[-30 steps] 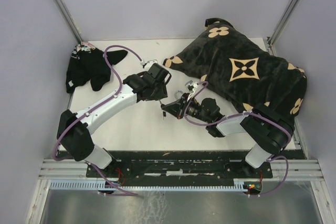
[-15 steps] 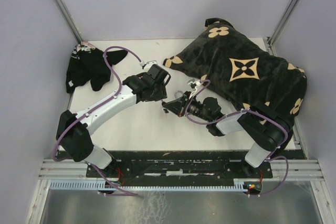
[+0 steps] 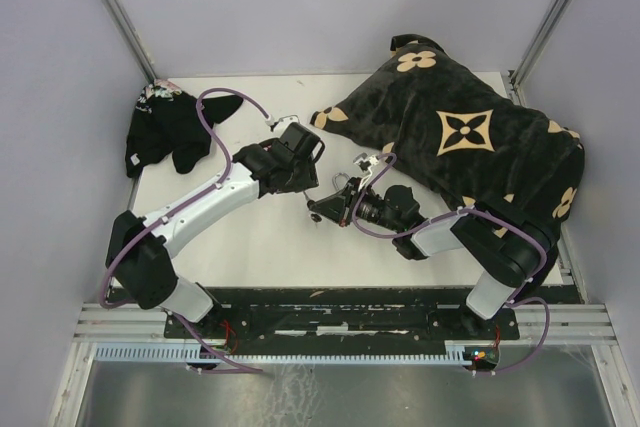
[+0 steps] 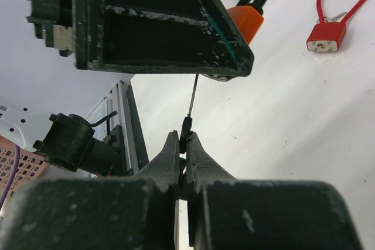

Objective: Unlock with the key

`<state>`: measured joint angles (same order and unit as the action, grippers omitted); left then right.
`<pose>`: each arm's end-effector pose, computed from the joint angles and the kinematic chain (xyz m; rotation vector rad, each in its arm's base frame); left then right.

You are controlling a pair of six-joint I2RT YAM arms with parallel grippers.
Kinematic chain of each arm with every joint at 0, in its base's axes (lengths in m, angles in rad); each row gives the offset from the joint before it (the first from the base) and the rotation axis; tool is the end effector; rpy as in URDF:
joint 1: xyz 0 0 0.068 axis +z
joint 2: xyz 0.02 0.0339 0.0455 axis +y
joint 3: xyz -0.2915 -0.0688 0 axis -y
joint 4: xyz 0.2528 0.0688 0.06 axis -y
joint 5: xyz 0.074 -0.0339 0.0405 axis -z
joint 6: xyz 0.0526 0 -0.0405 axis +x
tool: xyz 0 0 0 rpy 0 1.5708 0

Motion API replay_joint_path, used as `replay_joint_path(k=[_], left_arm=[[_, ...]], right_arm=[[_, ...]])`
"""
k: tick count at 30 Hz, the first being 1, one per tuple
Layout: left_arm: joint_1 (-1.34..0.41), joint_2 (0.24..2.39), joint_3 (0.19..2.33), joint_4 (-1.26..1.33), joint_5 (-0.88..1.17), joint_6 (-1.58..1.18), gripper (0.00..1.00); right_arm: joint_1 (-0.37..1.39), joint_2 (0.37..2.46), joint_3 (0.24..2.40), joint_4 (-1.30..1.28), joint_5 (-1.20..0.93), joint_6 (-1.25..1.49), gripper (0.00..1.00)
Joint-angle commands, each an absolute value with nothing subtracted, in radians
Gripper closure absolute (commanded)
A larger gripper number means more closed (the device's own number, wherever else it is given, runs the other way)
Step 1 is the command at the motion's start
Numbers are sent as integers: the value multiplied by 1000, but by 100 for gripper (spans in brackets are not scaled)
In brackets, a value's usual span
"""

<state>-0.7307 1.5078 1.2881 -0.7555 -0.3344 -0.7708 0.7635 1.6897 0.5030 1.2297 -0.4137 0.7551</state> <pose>0.2579 -0.2079 0.3055 -0.1780 2.4744 -0.2130 0.2216 0.2414 0.1963 -0.3798 1.6994 1.4813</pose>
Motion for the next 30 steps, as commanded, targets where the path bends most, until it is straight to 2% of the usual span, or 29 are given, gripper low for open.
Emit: replay_joint_path(k=[1,30], left_arm=[[-729,1444,1293,-695,-358,-793,70],[-729,1429,1255,-661,-345,-809,71]], right_arm=[[759,1701,517,1260,-404,767,98],[740,1733,491,1354,-316,866,98]])
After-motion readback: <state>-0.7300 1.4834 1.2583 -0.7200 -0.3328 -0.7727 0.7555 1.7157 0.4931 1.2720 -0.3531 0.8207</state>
